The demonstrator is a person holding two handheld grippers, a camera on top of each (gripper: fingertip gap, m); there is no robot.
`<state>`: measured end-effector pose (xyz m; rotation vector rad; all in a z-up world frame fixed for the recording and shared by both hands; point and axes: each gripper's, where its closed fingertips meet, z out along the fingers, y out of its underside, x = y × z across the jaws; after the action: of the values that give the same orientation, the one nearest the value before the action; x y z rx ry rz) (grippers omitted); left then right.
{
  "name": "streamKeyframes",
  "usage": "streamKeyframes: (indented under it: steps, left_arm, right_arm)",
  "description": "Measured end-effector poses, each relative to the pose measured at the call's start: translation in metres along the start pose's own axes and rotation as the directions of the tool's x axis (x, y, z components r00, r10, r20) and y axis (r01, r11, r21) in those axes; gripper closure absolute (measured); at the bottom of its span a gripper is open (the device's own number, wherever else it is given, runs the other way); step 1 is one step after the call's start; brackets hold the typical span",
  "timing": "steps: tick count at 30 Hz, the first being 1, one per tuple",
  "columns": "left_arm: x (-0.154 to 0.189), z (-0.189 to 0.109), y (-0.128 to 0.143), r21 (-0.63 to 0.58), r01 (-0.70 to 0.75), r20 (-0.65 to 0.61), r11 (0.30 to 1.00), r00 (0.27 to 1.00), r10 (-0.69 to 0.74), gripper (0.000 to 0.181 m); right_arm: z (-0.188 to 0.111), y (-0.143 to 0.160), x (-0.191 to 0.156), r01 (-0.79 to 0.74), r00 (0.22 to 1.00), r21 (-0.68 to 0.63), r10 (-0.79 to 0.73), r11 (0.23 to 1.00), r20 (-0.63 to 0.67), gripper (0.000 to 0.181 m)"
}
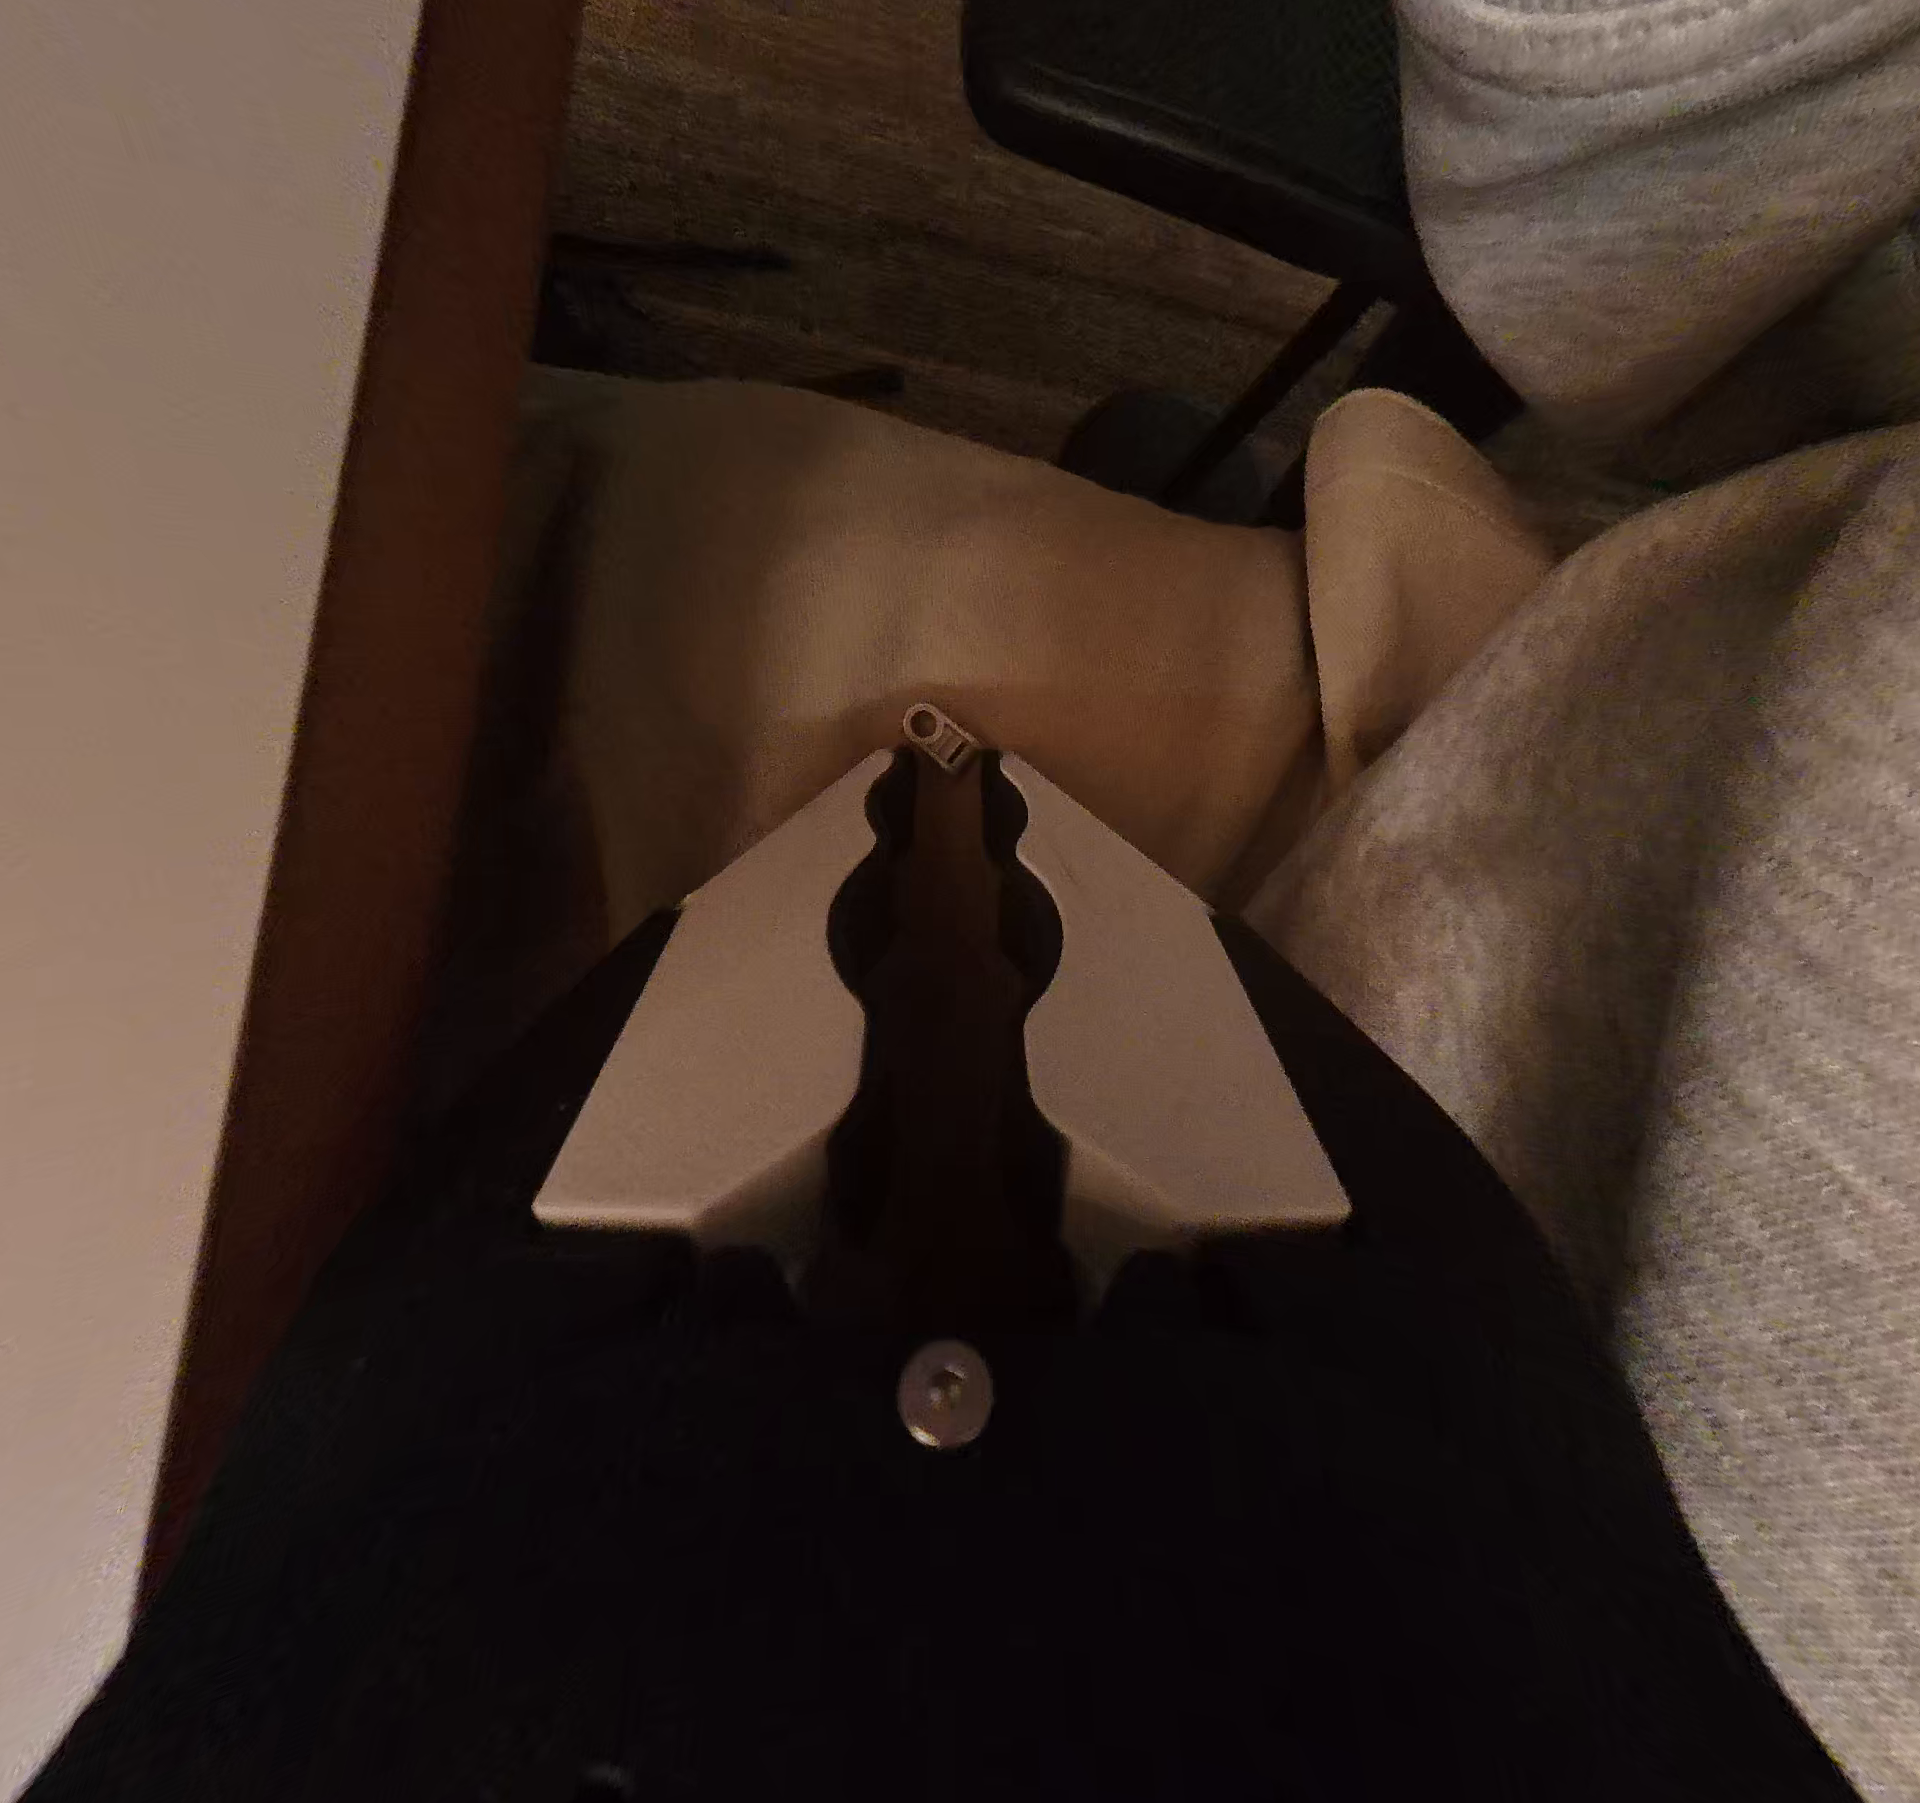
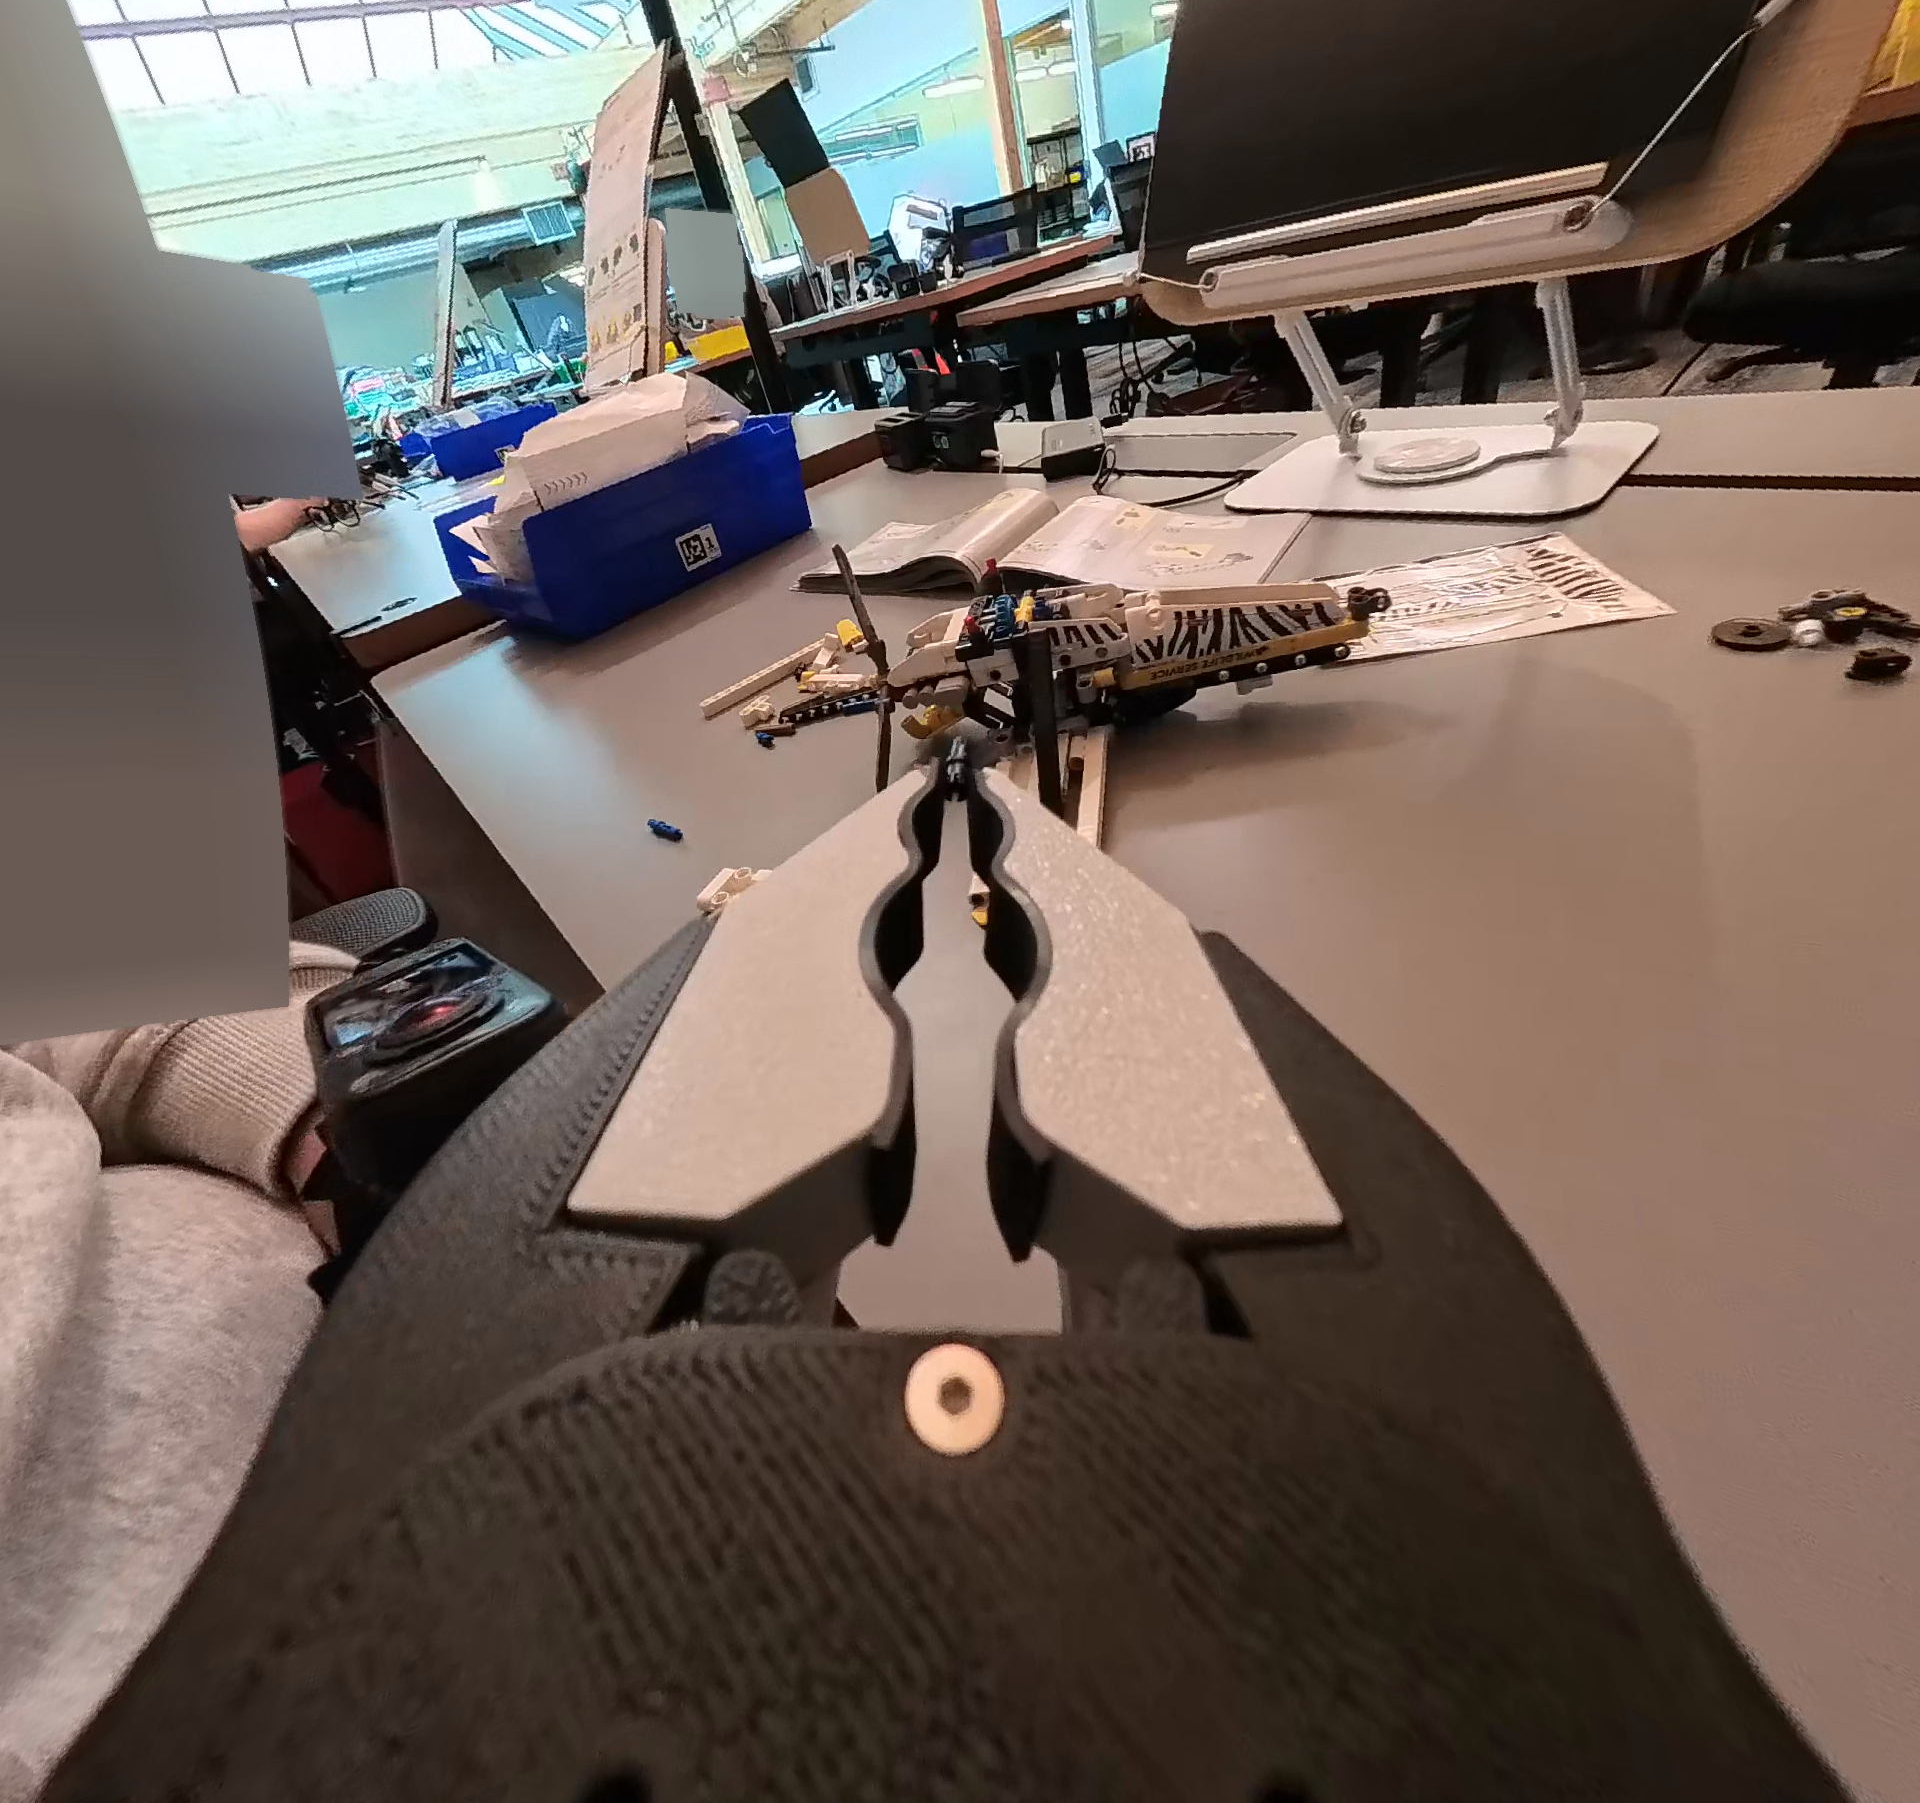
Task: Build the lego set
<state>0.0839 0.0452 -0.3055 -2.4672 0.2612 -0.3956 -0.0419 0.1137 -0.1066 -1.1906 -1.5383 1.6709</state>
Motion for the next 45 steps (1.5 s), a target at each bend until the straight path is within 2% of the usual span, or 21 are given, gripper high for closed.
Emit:
streamKeyframes:
  steps: [10,15,20,23,27,31,36,42,45]
  left_arm:
    - [-0.001,-0.004,-0.005,0.009,-0.045,0.022,0.999,0.999,0.045,0.180]
    - [0.003,-0.021,-0.021,0.080,-0.019,-0.003,0.997,1.000,0.019,0.181]
    - [0.007,-0.045,-0.037,0.089,-0.034,-0.009,0.995,0.999,0.035,0.181]
    - [-0.022,-0.074,-0.056,0.101,-0.081,0.141,0.992,0.988,0.066,0.181]
    - [-0.079,-0.097,-0.059,0.040,-0.041,0.271,0.998,0.962,0.029,0.181]
    - [-0.100,-0.095,-0.048,-0.031,0.034,0.194,0.999,0.981,-0.027,0.181]
    - [-0.107,-0.099,-0.048,-0.040,0.035,0.192,0.999,0.981,-0.027,0.177]
    - [-0.108,-0.113,-0.049,0.062,0.090,0.148,0.994,0.984,-0.098,0.162]
    - [-0.109,-0.128,-0.046,0.156,0.138,0.113,0.978,0.981,-0.156,0.161]
  right_arm:
    - [0.003,0.003,0.004,0.010,1.000,-0.001,-0.010,1.000,-0.016,0.179]
    - [0.001,0.002,0.008,0.004,1.000,0.007,-0.003,1.000,-0.025,0.180]
    - [0.000,0.001,0.011,0.000,1.000,0.013,0.000,1.000,-0.029,0.180]
    - [-0.003,-0.002,0.013,0.000,0.999,0.024,0.001,1.000,-0.037,0.180]
    - [-0.003,0.000,0.017,-0.006,0.999,0.018,0.007,1.000,-0.043,0.180]
    - [-0.005,0.005,0.024,-0.004,0.998,-0.004,0.004,1.000,-0.069,0.180]
    - [-0.019,0.010,0.055,0.007,0.976,-0.042,-0.016,0.999,-0.219,0.179]
    - [-0.008,0.015,0.041,0.017,0.989,-0.099,-0.031,0.995,-0.143,0.179]
    - [0.006,0.032,0.027,0.048,0.995,-0.237,-0.067,0.970,-0.071,0.179]
